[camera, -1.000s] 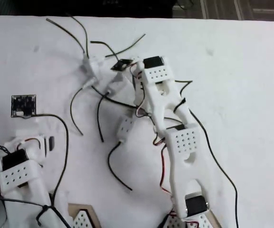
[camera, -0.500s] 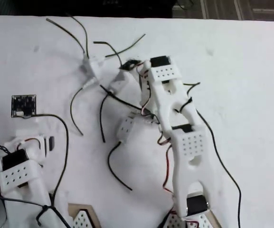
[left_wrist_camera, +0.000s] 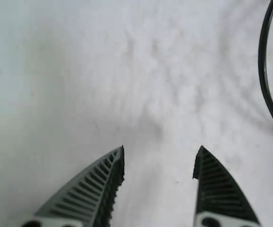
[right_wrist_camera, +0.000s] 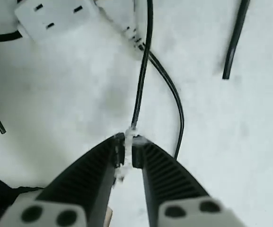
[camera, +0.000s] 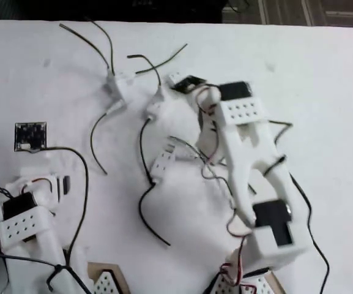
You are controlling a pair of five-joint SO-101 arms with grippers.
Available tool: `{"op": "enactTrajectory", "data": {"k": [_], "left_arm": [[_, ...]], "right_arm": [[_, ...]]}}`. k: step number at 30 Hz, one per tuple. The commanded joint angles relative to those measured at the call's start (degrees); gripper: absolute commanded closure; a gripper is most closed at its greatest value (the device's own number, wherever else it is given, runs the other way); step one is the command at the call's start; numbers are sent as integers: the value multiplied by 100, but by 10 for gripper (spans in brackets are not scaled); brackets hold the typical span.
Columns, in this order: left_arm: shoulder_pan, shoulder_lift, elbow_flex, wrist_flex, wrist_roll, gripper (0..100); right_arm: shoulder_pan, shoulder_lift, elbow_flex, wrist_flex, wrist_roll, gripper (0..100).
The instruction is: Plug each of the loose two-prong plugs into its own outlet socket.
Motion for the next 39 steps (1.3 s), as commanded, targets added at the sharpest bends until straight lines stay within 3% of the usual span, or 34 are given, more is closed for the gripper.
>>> {"op": "enactTrajectory", "data": {"k": [1, 7, 15, 20, 25, 39], "left_arm": [[66, -119, -26, -88, -44, 758], [66, -119, -26, -88, -44, 758], [66, -119, -26, -88, -35, 758], [66, -119, -26, -88, -35, 758], [66, -119, -26, -88, -35, 758], [66, -110, -26, -88, -35, 758]], "right_arm": [[409, -901, 475, -127, 0, 981], [602, -1903, 1292, -382, -35, 981], [-84, -1991, 2611, -488, -202, 975], [-523, -1991, 3262, -505, -484, 897], [-998, -1982, 3807, -1068, -527, 898], [-998, -1974, 4571, -2220, -536, 897]]}}
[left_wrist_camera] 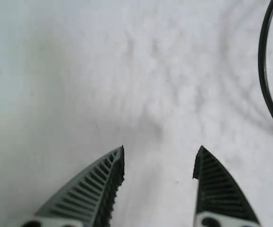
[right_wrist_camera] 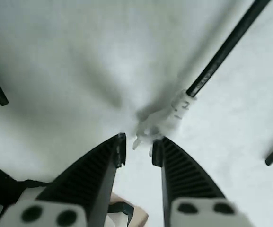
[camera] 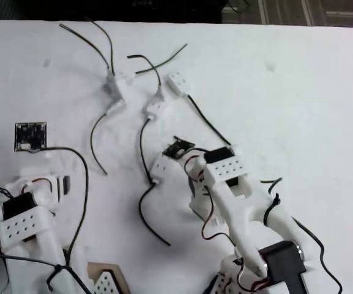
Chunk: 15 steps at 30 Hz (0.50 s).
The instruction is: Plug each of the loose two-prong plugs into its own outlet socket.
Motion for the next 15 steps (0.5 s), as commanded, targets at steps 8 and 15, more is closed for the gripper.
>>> {"op": "enactTrajectory", "data": {"k": [8, 15], "left_arm": [[66, -110, -26, -88, -44, 758], [57, -110, -26, -88, -44, 758]], "right_arm": [[418, -171, 9, -189, 18, 897], [505, 31, -9, -207, 26, 896]]}}
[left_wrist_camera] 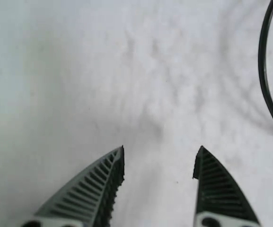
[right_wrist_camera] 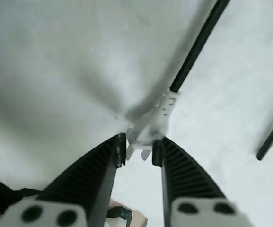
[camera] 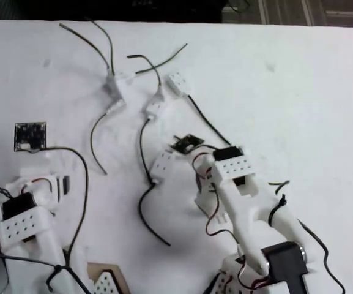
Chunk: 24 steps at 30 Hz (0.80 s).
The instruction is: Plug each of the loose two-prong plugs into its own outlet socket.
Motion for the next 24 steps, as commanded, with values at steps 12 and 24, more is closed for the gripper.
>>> {"op": "enactTrajectory", "data": {"k": [12, 24], "left_arm": [[48, -110, -26, -88, -44, 758], [48, -101, -26, -88, -44, 758]], "right_arm": [[136, 1684, -765, -585, 0, 950], [242, 1534, -1319, 180, 26, 981]]}}
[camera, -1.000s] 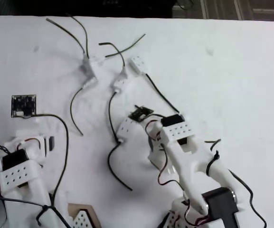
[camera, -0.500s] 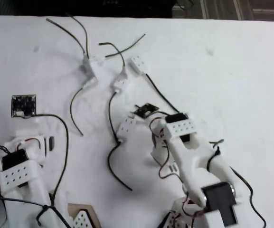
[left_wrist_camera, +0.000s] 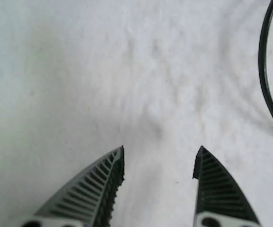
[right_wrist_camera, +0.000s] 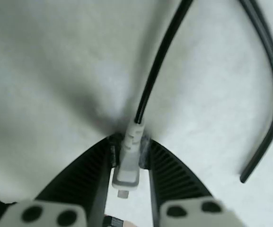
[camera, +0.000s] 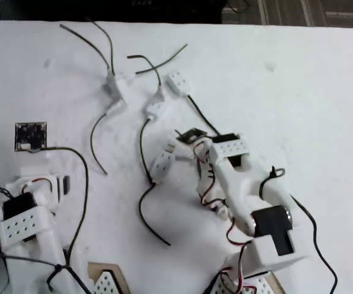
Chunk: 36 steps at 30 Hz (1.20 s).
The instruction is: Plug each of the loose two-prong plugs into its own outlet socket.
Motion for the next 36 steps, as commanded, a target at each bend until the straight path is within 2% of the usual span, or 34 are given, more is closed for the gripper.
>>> {"op": "enactTrajectory", "data": {"k": [1, 8, 14, 19, 23, 28, 34, 36], "left_arm": [[48, -101, -26, -88, -44, 758], [48, -101, -26, -88, -44, 758], [66, -110, -26, -88, -44, 758], [295, -136, -149, -26, -18, 756], [1077, -171, -536, 615, -9, 755], [2404, -391, -1011, 1398, 0, 754], [3626, -435, -1029, 1459, 26, 742], [3881, -435, -1064, 1459, 404, 701]], "right_arm": [[-22, -497, -308, 567, 35, 981], [-75, -2273, -677, 1499, 44, 981], [-558, -3424, -651, 1323, -9, 981], [-593, -3793, -651, 1112, -18, 981], [-567, -4048, -651, 1086, -519, 981], [31, -4602, -651, 1095, -1002, 981], [840, -5226, -281, 1095, -985, 981], [945, -5420, 0, 1086, -976, 981]]}}
